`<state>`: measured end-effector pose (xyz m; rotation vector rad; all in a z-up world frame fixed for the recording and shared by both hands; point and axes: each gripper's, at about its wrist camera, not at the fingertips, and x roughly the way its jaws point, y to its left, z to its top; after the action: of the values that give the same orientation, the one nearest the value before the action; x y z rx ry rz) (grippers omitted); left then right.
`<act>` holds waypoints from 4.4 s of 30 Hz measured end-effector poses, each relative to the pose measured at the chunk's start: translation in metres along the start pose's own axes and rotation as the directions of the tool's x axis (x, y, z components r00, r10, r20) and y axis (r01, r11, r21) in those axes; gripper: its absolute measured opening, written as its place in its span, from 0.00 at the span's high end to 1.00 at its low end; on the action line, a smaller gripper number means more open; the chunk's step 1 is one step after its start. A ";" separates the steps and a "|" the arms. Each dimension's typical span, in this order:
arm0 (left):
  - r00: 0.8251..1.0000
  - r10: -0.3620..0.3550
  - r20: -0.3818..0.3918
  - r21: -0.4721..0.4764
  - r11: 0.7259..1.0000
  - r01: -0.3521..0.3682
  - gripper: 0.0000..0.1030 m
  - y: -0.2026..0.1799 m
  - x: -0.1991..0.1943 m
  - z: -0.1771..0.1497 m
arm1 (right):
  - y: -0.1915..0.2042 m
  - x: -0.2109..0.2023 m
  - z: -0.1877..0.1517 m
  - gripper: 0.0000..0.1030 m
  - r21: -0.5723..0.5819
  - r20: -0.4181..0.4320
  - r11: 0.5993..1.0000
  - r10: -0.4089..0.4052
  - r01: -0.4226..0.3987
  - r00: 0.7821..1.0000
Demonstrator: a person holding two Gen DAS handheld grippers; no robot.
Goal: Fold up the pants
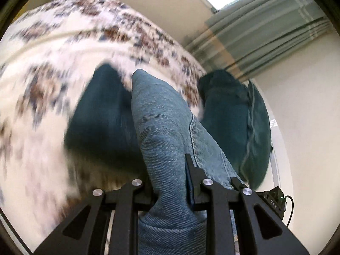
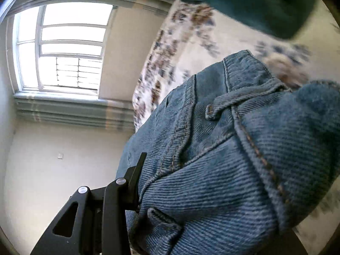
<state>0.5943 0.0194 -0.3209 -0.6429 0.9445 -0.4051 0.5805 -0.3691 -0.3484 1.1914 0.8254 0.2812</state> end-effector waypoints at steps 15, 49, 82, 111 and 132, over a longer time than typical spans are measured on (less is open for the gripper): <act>0.990 0.040 -0.137 -0.060 0.997 -0.049 0.77 0.132 0.089 0.052 | -0.043 0.145 0.034 0.47 -0.020 -0.174 0.988 -0.156 0.155 0.972; 0.801 0.548 0.242 0.347 0.722 -0.599 0.15 -0.132 -0.170 -0.094 | 0.238 -0.172 -0.159 0.00 -0.515 0.480 0.457 -0.548 0.726 0.685; 0.783 0.474 0.404 0.354 0.708 -0.611 0.02 -0.222 -0.410 -0.248 | 0.375 -0.448 -0.403 0.00 -0.605 0.582 0.441 -0.323 0.663 0.746; 0.771 0.475 0.425 0.348 0.700 -0.624 0.02 -0.233 -0.419 -0.246 | 0.377 -0.448 -0.399 0.00 -0.631 0.530 0.458 -0.333 0.626 0.780; 0.782 0.467 0.412 0.360 0.706 -0.610 0.02 -0.245 -0.407 -0.245 | 0.373 -0.447 -0.399 0.00 -0.629 0.528 0.459 -0.340 0.628 0.778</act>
<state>0.1593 -0.0066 -0.0116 0.0591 0.6656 0.0098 0.0787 -0.2134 0.1227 0.0967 0.5966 -0.0688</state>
